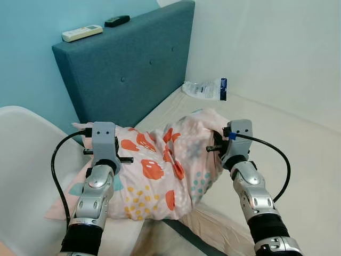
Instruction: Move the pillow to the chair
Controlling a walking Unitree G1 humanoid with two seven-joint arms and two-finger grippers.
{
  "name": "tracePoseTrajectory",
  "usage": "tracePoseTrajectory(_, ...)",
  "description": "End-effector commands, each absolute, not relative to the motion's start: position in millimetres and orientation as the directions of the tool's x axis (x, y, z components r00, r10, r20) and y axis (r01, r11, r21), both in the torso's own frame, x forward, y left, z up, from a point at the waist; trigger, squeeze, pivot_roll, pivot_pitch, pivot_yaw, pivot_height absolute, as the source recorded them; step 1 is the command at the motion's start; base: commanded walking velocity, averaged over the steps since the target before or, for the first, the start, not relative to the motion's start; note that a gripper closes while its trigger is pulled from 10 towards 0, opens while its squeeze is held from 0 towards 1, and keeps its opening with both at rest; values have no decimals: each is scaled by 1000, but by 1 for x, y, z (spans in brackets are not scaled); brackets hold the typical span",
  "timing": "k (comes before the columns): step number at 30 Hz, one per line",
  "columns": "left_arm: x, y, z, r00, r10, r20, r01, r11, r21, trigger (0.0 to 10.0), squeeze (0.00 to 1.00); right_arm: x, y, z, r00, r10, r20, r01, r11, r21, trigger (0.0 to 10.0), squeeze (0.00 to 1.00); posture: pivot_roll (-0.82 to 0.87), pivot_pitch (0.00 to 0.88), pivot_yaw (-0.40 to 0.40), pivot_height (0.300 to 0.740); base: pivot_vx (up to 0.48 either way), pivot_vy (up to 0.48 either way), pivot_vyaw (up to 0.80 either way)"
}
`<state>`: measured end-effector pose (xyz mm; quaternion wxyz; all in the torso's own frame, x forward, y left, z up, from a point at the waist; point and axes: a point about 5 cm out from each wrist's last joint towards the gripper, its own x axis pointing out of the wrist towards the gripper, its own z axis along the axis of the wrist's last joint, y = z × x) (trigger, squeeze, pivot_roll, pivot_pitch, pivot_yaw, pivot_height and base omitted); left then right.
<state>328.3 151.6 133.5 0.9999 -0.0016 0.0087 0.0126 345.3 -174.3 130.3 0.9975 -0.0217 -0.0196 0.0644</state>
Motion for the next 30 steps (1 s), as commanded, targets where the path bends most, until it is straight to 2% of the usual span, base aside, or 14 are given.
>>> tracePoseTrajectory(1,329,148,136,1000,7,3,-7,1000,2,10000,0,345,-170,136,987,142,80,-138,989,-47,10000,0,10,36,-36,740,0,0,0)
tracePoseTrajectory(30,330,147,132,1000,5,-14,-5,1000,4,10000,0,342,-177,134,992,101,75,-99,994,-34,10000,0,3,52,-30,740,0,0,0)
